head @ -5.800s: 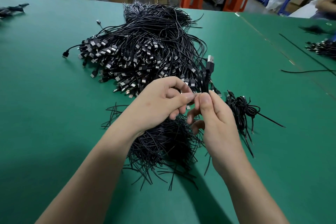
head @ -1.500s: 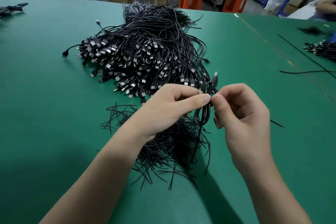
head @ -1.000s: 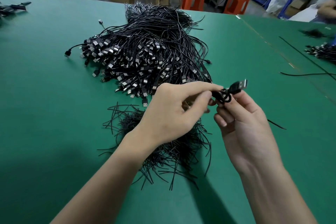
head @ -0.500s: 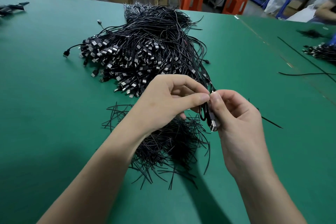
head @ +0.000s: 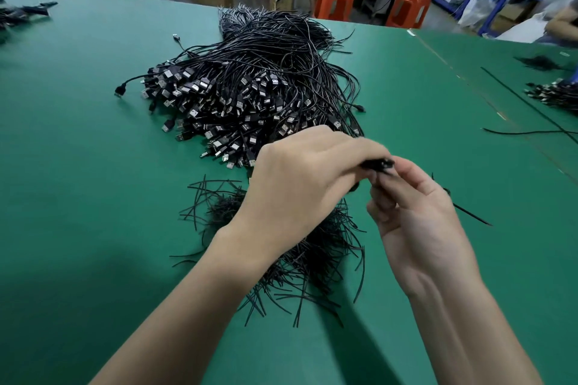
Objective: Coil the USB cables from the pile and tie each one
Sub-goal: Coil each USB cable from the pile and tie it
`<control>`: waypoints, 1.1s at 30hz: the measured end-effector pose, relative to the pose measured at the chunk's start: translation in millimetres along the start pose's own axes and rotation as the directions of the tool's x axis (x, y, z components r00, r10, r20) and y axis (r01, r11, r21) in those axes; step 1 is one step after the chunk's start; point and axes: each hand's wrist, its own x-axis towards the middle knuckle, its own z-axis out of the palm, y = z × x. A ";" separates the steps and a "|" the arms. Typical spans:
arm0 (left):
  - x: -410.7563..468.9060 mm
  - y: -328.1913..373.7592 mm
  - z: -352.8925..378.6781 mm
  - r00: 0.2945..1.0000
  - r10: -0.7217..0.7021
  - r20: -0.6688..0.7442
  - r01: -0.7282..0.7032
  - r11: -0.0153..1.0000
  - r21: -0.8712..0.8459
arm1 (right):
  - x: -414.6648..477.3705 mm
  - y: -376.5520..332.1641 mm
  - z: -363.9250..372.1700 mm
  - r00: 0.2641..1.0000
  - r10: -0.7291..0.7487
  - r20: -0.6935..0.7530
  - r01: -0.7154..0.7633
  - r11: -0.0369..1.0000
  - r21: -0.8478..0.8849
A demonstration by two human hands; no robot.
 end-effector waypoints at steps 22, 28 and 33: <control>-1.9 -5.0 18.6 0.740 -0.523 0.424 0.667 0.486 -0.565 | 1.5 2.7 -5.2 0.999 -0.034 -0.008 0.034 0.999 0.040; -4.6 -4.6 17.8 0.971 -0.228 0.077 0.240 0.943 -0.229 | 3.2 0.3 -3.2 0.989 0.133 0.057 -0.144 0.947 0.288; -4.4 -9.7 13.4 0.978 -0.198 0.064 0.208 0.950 -0.232 | 2.8 -5.1 -1.5 0.970 0.207 0.128 -0.241 0.897 0.370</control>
